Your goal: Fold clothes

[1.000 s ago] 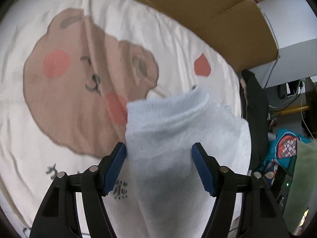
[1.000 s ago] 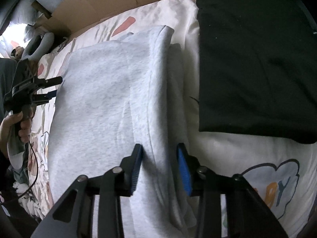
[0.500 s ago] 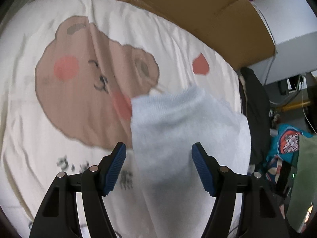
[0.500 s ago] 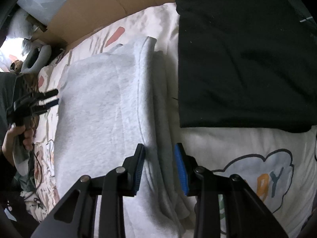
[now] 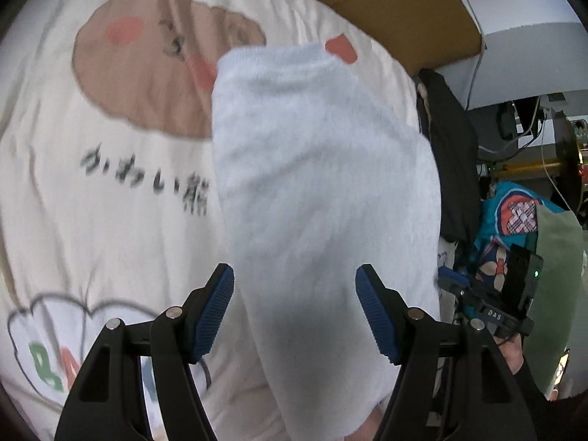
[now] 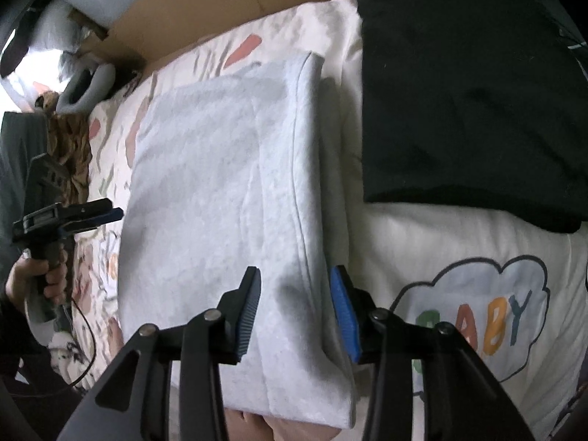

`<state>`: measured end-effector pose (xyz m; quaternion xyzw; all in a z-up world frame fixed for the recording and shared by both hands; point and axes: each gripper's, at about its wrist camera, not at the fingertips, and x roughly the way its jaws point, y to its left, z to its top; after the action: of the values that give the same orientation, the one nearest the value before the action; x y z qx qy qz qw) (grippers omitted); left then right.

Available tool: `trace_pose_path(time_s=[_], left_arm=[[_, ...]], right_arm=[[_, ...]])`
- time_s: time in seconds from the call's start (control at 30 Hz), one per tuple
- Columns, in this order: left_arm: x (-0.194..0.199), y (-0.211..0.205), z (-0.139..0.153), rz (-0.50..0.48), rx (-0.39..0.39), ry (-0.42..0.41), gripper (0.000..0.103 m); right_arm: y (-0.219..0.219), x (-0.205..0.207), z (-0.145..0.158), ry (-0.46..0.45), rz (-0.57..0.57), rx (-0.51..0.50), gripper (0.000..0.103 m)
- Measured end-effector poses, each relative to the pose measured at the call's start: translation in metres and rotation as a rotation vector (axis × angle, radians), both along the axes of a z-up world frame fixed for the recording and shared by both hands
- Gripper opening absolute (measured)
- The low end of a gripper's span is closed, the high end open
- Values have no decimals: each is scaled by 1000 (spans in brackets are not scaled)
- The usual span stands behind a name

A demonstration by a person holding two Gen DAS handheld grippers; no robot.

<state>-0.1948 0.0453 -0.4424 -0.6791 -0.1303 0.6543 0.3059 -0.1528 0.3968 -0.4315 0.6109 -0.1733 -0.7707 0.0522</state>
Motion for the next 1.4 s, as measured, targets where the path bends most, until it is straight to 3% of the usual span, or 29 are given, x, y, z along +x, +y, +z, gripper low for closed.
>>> trace_pose_path(time_s=[0.03, 0.07, 0.1, 0.27, 0.4, 0.57, 0.8, 0.93, 1.17, 1.4], left_arm=[[4, -1, -2, -4, -4, -9, 69], [7, -1, -3, -12, -2, -15, 63], [12, 0, -4, -23, 2, -20, 50], [25, -1, -8, -39, -4, -50, 31], [34, -3, -7, -43, 0, -63, 25], [44, -9, -9, -54, 4, -75, 25], [48, 0, -36, -72, -52, -93, 26], [45, -1, -31, -68, -58, -105, 26], [50, 1, 6, -84, 32, -93, 25], [67, 21, 12, -147, 87, -160, 25]], right_arm=[[-1, 1, -2, -4, 6, 7, 38], [-2, 2, -4, -9, 11, 16, 38], [-3, 1, -6, -11, 14, 26, 38], [4, 2, -20, -41, -8, 65, 37], [3, 2, -25, -39, -1, 96, 34], [7, 0, -34, -56, -17, 99, 32], [13, 1, -46, -67, -40, 74, 32], [15, 2, -45, -69, -46, 66, 32], [15, 6, -36, -73, -45, 39, 32], [12, 15, -18, -62, -6, 36, 32]])
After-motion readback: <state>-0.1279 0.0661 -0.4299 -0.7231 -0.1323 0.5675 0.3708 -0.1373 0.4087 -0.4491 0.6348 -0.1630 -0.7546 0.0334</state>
